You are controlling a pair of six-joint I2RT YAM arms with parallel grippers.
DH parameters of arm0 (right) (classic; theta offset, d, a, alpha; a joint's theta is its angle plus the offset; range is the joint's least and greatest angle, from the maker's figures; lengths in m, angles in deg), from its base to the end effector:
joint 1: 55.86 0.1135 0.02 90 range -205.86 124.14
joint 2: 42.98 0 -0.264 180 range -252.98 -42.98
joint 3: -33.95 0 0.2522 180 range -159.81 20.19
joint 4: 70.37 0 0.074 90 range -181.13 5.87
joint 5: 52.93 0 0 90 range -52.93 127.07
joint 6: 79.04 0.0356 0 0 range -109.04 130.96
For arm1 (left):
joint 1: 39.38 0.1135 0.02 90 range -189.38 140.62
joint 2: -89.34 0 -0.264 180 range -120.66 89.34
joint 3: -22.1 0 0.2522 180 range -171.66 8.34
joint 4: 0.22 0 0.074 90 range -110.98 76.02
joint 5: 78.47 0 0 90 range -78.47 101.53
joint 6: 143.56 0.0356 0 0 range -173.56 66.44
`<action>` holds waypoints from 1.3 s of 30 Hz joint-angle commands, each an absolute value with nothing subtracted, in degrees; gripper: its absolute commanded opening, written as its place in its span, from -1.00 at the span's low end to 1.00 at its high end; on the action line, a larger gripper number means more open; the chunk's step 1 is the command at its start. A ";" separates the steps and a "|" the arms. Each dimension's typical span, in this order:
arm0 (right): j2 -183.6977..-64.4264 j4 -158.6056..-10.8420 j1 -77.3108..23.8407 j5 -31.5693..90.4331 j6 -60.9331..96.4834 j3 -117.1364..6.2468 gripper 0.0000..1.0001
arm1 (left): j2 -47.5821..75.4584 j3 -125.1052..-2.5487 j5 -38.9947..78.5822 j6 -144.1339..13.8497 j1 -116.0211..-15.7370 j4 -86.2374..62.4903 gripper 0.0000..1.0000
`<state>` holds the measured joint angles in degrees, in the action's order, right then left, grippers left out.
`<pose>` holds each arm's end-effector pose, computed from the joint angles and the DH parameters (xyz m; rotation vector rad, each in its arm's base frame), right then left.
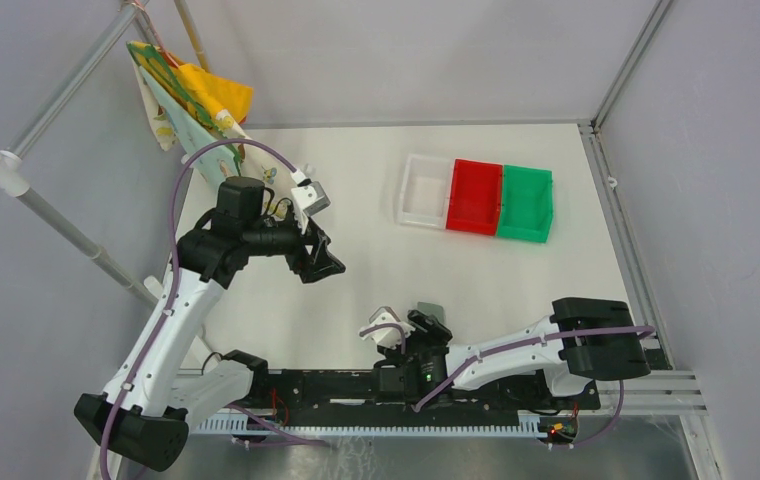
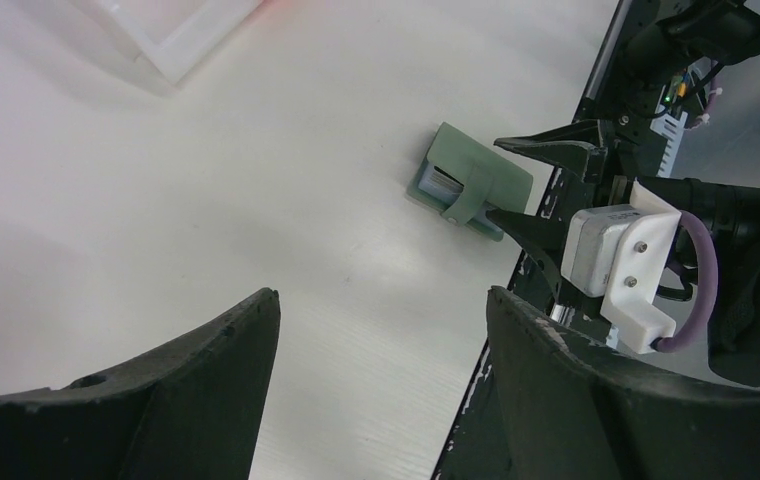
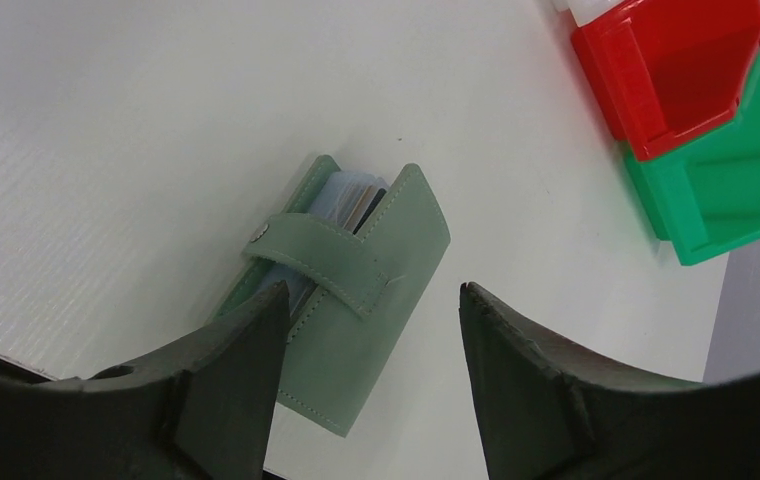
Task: Take the credit cards out of the card holder
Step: Pick up the card holder from the center of the board.
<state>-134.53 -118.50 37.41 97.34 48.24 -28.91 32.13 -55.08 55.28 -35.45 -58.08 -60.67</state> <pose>0.0155 0.2706 0.1671 -0.8543 1.9046 -0.2871 0.1720 -0.0842 0.3568 1.0541 1.9097 -0.8662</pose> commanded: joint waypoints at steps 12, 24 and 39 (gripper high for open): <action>-121.02 -114.78 39.81 89.37 50.00 -20.74 0.79 | 33.82 -58.04 58.51 -38.11 -57.83 -60.15 0.57; -128.87 -120.93 39.63 97.15 55.12 -25.15 0.66 | 34.33 -58.54 58.72 -38.54 -57.79 -60.29 0.54; -116.47 -113.96 39.37 98.36 56.09 -17.40 -0.50 | 33.91 -58.80 60.95 -39.36 -57.76 -60.43 0.48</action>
